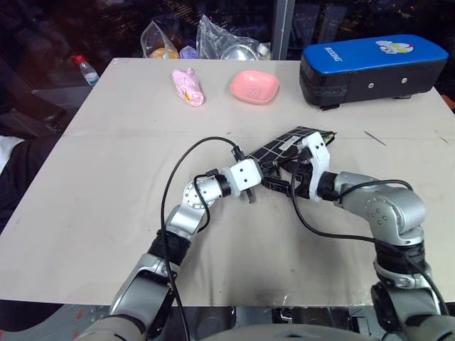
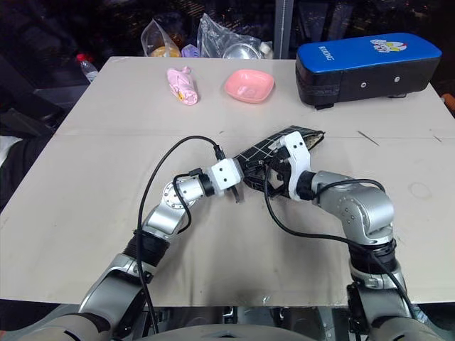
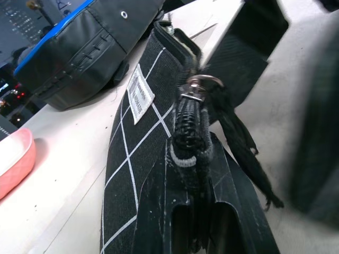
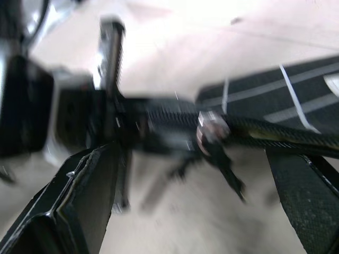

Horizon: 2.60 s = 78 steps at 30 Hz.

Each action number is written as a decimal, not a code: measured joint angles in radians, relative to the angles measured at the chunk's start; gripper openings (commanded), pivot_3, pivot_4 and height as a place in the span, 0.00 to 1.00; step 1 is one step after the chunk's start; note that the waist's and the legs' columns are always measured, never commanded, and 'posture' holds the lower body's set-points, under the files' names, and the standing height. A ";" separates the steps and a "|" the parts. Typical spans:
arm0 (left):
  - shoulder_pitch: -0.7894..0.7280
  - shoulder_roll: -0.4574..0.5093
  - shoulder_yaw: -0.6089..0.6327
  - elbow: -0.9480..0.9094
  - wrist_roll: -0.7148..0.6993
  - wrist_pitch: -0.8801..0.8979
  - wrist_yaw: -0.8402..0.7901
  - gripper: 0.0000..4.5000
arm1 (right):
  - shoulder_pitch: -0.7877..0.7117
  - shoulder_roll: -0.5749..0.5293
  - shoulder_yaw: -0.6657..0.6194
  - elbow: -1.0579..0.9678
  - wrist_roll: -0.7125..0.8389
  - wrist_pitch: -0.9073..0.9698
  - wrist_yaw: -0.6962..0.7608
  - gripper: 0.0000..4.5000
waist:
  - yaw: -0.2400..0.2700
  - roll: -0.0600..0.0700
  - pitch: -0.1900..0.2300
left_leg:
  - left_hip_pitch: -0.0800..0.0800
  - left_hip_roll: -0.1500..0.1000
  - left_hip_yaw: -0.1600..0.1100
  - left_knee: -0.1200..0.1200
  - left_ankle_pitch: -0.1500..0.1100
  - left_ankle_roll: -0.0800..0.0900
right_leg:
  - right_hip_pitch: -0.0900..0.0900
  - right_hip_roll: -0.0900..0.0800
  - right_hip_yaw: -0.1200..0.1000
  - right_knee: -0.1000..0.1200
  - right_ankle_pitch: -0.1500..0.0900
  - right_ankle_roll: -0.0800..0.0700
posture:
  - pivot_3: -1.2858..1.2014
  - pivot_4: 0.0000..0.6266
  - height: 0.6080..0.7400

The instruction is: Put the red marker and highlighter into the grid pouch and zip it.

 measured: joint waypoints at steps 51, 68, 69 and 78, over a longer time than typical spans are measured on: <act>0.002 0.006 -0.006 0.009 0.001 -0.026 0.017 0.00 | 0.012 -0.073 -0.001 0.027 0.100 -0.050 -0.046 0.29 | -0.001 0.000 0.000 | 0.000 0.000 0.000 0.000 -0.001 0.002 | 0.000 0.000 0.000 0.000 0.000 0.000 | 0.52 0.24 0.59; 0.010 0.022 -0.002 0.010 0.002 -0.023 0.039 0.00 | 0.030 -0.129 -0.013 0.025 0.104 -0.066 -0.046 0.02 | -0.001 0.000 0.000 | 0.000 0.000 0.000 -0.001 -0.002 0.003 | 0.000 0.000 0.000 0.000 0.000 0.000 | 0.52 0.24 0.59; 0.010 0.023 -0.001 0.010 0.002 -0.023 0.039 0.00 | 0.034 -0.133 -0.019 0.025 0.104 -0.067 -0.047 0.02 | -0.001 0.000 0.000 | 0.000 0.000 0.000 -0.001 -0.002 0.003 | 0.000 0.000 0.000 0.000 0.000 0.000 | 0.52 0.24 0.59; 0.030 0.055 0.014 0.001 0.000 -0.023 0.042 0.00 | 0.053 -0.226 -0.095 0.083 0.074 -0.110 -0.055 0.02 | -0.002 0.000 0.000 | 0.000 0.000 0.000 -0.001 -0.001 0.003 | 0.000 0.000 0.000 -0.001 0.000 0.000 | 0.52 0.24 0.59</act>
